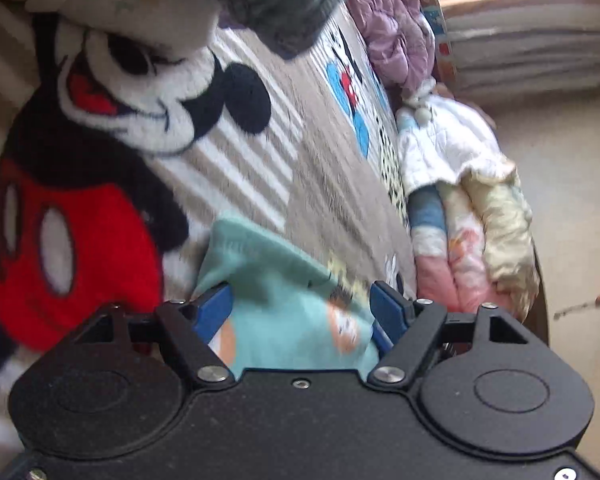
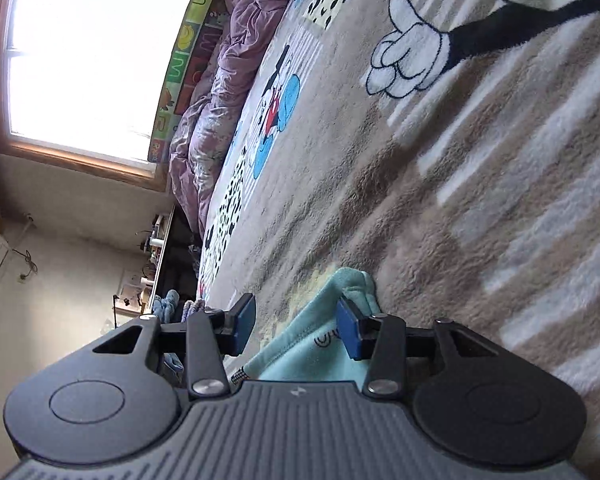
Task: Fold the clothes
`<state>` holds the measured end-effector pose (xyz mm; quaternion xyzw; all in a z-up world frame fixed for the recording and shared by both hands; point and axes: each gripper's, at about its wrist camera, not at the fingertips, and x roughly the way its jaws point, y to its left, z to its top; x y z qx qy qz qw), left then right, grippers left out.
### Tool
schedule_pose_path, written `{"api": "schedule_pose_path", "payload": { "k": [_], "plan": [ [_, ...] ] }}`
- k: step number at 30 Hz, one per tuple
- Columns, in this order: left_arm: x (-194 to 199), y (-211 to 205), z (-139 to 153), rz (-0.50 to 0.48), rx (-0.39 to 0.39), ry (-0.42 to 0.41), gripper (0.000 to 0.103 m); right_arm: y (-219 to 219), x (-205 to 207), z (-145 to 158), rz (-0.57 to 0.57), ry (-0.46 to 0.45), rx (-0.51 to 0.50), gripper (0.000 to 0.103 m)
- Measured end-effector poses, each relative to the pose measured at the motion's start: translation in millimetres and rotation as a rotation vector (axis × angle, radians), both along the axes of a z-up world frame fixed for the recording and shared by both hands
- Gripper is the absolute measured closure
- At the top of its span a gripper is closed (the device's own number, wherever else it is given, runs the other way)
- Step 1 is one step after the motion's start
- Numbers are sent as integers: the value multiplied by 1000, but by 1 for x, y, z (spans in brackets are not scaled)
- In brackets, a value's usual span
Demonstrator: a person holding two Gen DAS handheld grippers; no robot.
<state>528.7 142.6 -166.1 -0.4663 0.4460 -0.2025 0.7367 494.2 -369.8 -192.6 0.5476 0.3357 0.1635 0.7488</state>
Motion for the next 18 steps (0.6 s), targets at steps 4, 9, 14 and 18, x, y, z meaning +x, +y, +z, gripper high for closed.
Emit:
{"api": "schedule_pose_path", "payload": {
  "k": [4, 9, 14, 18],
  "plan": [
    [8, 7, -4, 54, -35, 11, 27, -4, 1, -7, -30, 0, 24, 66],
    [-4, 12, 5, 177, -52, -51, 28, -8, -3, 1, -83, -28, -25, 67],
    [-12, -20, 23, 48, -72, -120, 28, 9, -6, 36, -8, -130, -153, 65],
    [-9, -75, 48, -132, 281, -259, 28, 54, -1, 62, 142, -208, -431, 65]
  ]
}}
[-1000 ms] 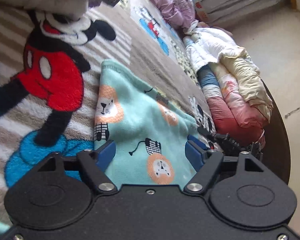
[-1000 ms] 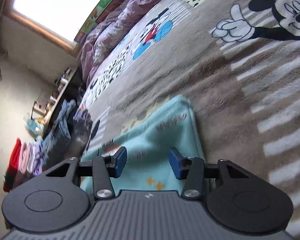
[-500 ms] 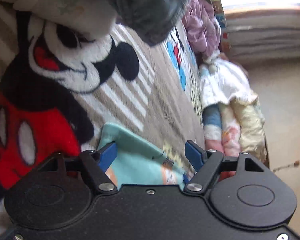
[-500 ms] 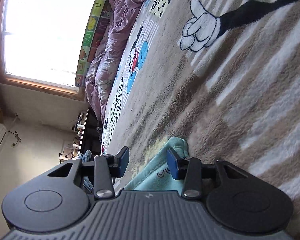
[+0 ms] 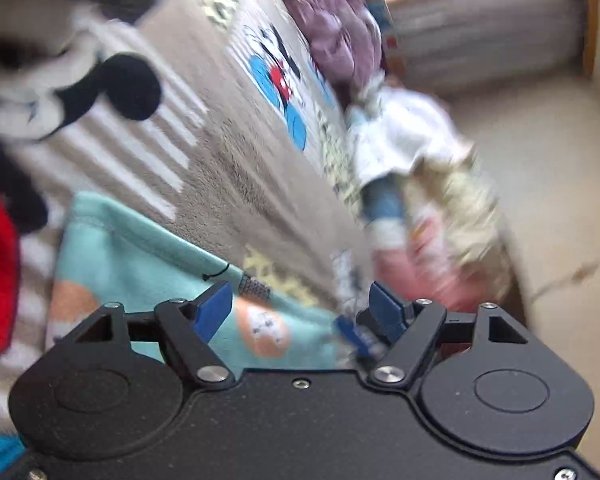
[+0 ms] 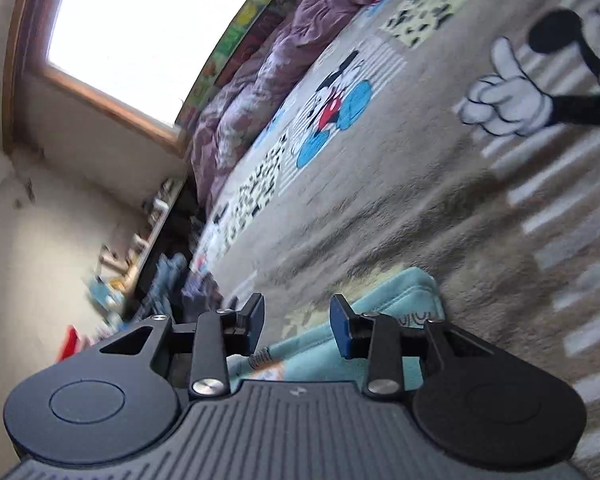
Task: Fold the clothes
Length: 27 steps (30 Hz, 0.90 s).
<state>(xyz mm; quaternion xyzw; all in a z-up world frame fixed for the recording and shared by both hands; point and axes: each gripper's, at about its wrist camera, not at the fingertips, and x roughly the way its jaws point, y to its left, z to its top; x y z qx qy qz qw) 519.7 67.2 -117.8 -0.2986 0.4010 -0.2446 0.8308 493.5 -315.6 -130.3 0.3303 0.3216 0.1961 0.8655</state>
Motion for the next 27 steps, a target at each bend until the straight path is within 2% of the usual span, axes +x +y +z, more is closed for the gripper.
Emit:
{"api": "schedule_pose_path", "payload": {
  "k": [1, 2, 3, 4, 7, 10, 11, 13, 14, 15, 16, 17, 20, 22, 24, 27],
  "plan": [
    [-5, -17, 12, -39, 253, -111, 28, 10, 0, 10, 27, -48, -115, 65],
    [-9, -30, 18, -78, 459, -188, 28, 18, 0, 20, 57, -93, -221, 63],
    [-8, -34, 19, -98, 574, -211, 28, 24, 3, 26, 82, -118, -317, 52],
    [-4, -29, 18, -94, 614, -203, 28, 25, 5, 29, 99, -125, -392, 47],
    [4, 0, 9, -40, 585, -137, 28, 13, 14, 22, 54, -70, -485, 44],
    [8, 19, -4, -51, 493, -57, 28, -6, 16, 4, 49, 10, -358, 44],
    [11, 21, -10, -49, 468, -36, 32, -6, 17, -3, 66, 30, -328, 45],
    [15, 22, -15, -31, 451, -20, 49, -3, 17, -14, 82, 62, -312, 49],
    [15, 21, -12, -26, 446, -30, 62, -3, 16, -18, 78, 69, -320, 69],
    [14, 23, -8, -28, 423, -37, 80, -5, 15, -20, 71, 67, -309, 79],
    [11, 26, -4, -27, 395, -46, 85, -9, 13, -20, 63, 57, -271, 83],
    [8, 29, 1, -25, 368, -60, 90, -13, 10, -18, 57, 38, -237, 89],
    [-8, 36, 18, -46, 313, -118, 93, -25, -7, -3, 59, -61, -170, 90],
    [-25, 39, 31, -78, 309, -182, 93, -29, -19, 10, 74, -123, -168, 90],
    [-48, 40, 45, -122, 306, -278, 93, -33, -36, 23, 104, -183, -152, 90],
    [-92, 40, 62, -205, 358, -419, 93, -37, -73, 44, 167, -285, -189, 90]
  ]
}}
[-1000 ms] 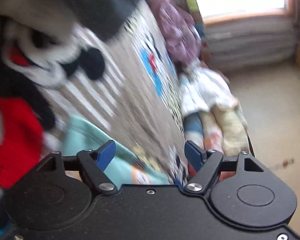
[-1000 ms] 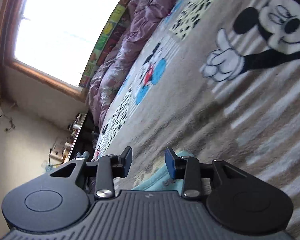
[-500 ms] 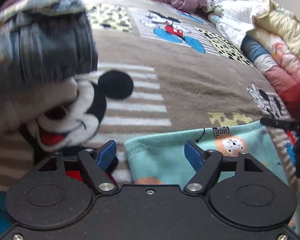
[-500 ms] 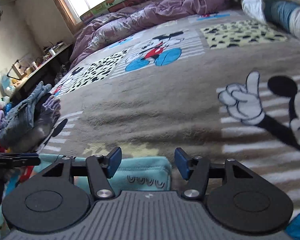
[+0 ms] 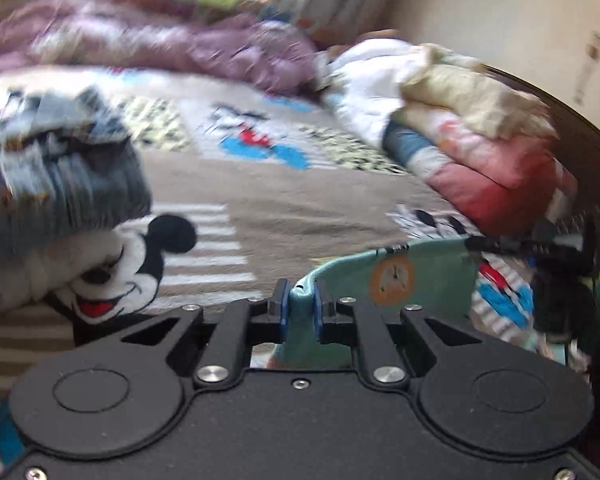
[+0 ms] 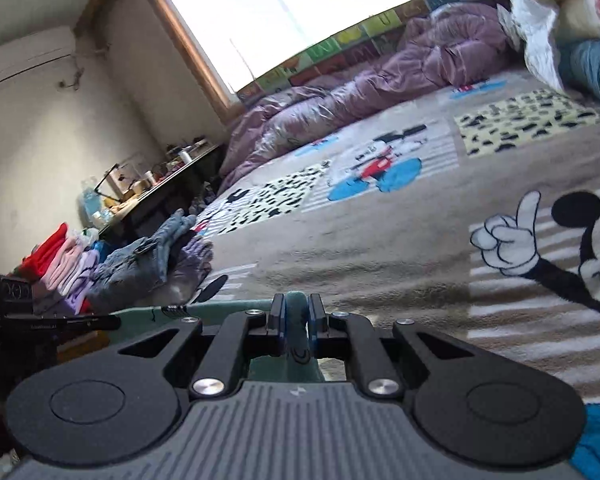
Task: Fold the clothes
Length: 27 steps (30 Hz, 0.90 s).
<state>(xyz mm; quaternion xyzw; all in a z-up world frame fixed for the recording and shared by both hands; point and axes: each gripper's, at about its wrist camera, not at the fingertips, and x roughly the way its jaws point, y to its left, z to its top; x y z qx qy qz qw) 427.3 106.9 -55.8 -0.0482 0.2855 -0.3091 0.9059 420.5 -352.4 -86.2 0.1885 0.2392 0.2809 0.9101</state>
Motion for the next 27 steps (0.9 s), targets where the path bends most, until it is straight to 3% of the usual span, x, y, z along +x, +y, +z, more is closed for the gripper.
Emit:
{"api": "schedule_pose_path", "payload": {
  "k": [2, 5, 8, 11, 16, 18, 20, 22, 25, 27],
  "plan": [
    [-35, -2, 6, -67, 60, -76, 93, 0, -32, 11, 71, -59, -40, 90],
    [-78, -12, -2, -139, 181, -160, 93, 9, -74, 18, 160, -106, -184, 90],
    [-99, -20, -19, -159, 291, -191, 93, 14, -100, 15, 182, -117, -291, 90],
    [-93, -14, -26, -119, 258, -175, 93, 14, -109, 12, 159, -109, -324, 90],
    [-51, -13, -14, -45, 200, -138, 93, 17, -64, 10, 44, -55, -297, 90],
    [-16, -16, -14, 63, 235, -64, 84, 20, -25, 3, -32, 27, -306, 90],
    [21, -16, -20, 200, 270, -13, 84, 27, 7, -1, -187, 35, -410, 78],
    [34, -18, -17, 242, 266, -19, 84, 31, 22, 3, -261, 6, -426, 78],
    [33, -31, -10, 200, 234, -52, 84, 49, 23, 9, -184, -57, -403, 78],
    [37, -46, -14, 155, 220, -42, 84, 68, 27, 2, -86, -52, -427, 78]
  ]
}}
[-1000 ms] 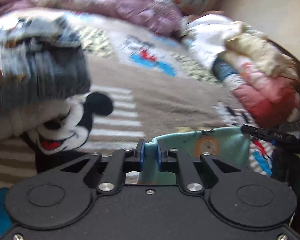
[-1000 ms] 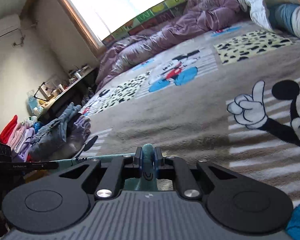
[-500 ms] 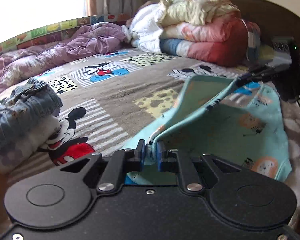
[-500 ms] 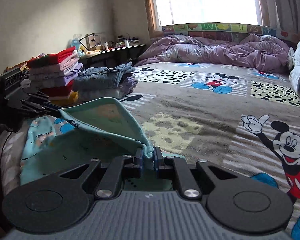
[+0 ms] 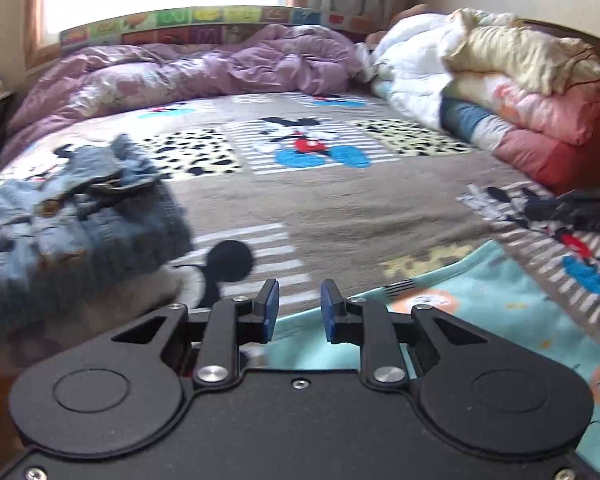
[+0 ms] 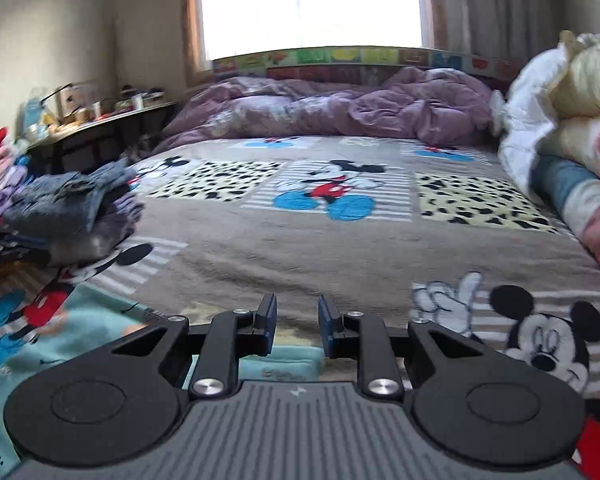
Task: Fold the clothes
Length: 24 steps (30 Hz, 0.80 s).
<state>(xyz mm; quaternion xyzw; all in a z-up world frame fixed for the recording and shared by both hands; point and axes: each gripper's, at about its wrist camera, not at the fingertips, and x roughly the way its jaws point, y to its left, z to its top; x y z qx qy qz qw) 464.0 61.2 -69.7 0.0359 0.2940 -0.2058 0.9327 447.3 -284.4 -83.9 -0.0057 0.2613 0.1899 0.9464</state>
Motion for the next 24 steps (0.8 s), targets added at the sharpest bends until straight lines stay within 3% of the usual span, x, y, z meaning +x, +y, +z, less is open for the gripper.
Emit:
{"api": "schedule_pose_path", "payload": {
  "k": [7, 11, 14, 17, 18, 23, 24],
  "plan": [
    [13, -65, -32, -196, 36, 89, 83, 64, 9, -22, 213, 92, -44, 80],
    [34, -79, -57, -173, 142, 177, 83, 67, 26, -48, 175, 192, -121, 80],
    [49, -46, -60, -97, 75, 218, 79, 33, 31, -55, 89, 197, -68, 83],
    [57, -6, -58, -21, -38, 251, 79, -4, 32, -61, 8, 220, 22, 92],
    [57, 5, -58, 1, -64, 259, 79, -12, 32, -62, -4, 224, 36, 96],
    [52, 47, -52, 106, -178, 296, 79, -28, 34, -62, -48, 254, 86, 99],
    [48, 51, -50, 131, -171, 291, 71, -31, 35, -62, -63, 261, 108, 99]
  ]
}}
